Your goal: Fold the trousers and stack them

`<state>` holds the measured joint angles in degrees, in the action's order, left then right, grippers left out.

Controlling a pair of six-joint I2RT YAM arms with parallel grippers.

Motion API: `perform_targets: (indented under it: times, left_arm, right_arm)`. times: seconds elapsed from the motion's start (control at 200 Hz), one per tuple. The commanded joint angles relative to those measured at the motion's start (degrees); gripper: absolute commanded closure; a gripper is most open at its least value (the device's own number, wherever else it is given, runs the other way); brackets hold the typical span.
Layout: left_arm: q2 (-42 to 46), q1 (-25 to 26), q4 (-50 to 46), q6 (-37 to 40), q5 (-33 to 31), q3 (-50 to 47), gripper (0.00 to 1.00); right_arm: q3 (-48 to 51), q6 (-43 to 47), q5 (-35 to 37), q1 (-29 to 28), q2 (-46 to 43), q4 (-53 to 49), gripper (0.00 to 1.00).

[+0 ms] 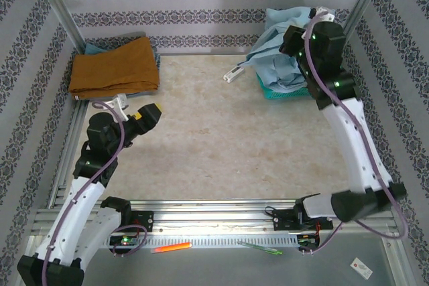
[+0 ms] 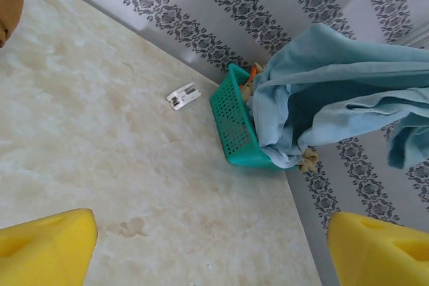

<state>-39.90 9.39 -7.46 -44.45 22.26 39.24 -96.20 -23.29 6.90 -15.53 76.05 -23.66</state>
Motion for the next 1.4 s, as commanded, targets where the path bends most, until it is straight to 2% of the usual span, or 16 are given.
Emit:
perform_targets:
  times: [0.0, 0.115, 0.26, 0.3, 0.33, 0.395, 0.41, 0.48, 0.58, 0.689, 0.864, 1.004, 1.084, 1.224, 1.309, 1.394]
  left_arm:
    - [2.6, 0.5, -4.1, 0.7, 0.5, 2.8, 0.11]
    - [4.9, 0.5, -6.2, 0.6, 0.2, 4.3, 0.11]
    - [7.3, 0.5, -8.9, 0.3, -0.2, 5.8, 0.11]
    - [8.1, 0.5, -9.7, 0.2, -0.4, 6.2, 0.11]
    - [8.7, 0.5, -10.4, 0.3, -0.7, 6.4, 0.11]
    - [10.6, 0.5, -12.0, 0.1, -2.2, 6.8, 0.11]
    - [11.0, 0.5, -12.4, 0.0, -2.8, 6.9, 0.11]
    - [13.5, 0.5, -14.7, -0.4, -6.0, 7.2, 0.1]
    - [16.1, 0.5, -17.9, -0.9, -10.2, 7.8, 0.06]
    - [15.2, 0.5, -19.9, -0.1, -9.4, 8.9, 0.04]
    - [10.1, 0.5, -20.3, 2.6, -2.6, 8.3, 0.05]
    - [4.4, 4.1, -21.2, 4.3, -1.7, 5.4, 0.1]
    - [1.2, 10.5, -23.6, 6.6, -8.2, 4.2, 0.11]
    - [-8.2, 26.7, -26.0, 6.7, -21.9, 3.1, 0.11]
    - [-15.8, 36.4, -26.2, 5.1, -27.4, 3.5, 0.08]
    - [-22.4, 42.3, -25.7, 3.0, -29.9, 3.3, 0.04]
  right_arm:
    - [0.2, 5.7, -1.6, -8.5, -6.2, 1.4, 1.0]
    - [1.5, 7.6, 0.7, -21.7, -10.8, -0.7, 1.0]
    - [7.7, 3.4, -0.6, -34.0, -12.1, 0.1, 1.0]
    - [9.5, 1.7, -1.6, -36.4, -11.0, 0.3, 1.0]
    - [10.8, -0.4, -2.9, -37.6, -9.9, 0.7, 0.95]
    - [14.1, -5.4, -7.8, -38.8, -6.8, 3.9, 0.95]
    - [14.9, -6.7, -9.1, -39.2, -5.9, 5.0, 0.93]
    - [15.5, -12.0, -16.7, -39.7, -0.4, 7.9, 0.61]
    - [12.4, -14.3, -24.5, -40.8, 5.2, 8.2, 0.39]
    - [10.4, -12.5, -22.4, -40.4, 4.4, 5.5, 0.29]
    - [14.5, -8.4, -14.2, -34.7, -3.0, -0.1, 0.26]
    - [24.6, -8.3, -10.0, -24.5, -11.0, -2.0, 0.24]
    - [30.7, -9.0, -10.6, -17.8, -14.9, -2.2, 0.22]
    - [39.6, -10.2, -14.8, -5.0, -18.0, -2.5, 0.2]
    - [43.9, -10.7, -18.1, 2.3, -17.7, -0.9, 0.17]
    - [47.6, -10.4, -21.3, 7.3, -15.2, 2.3, 0.12]
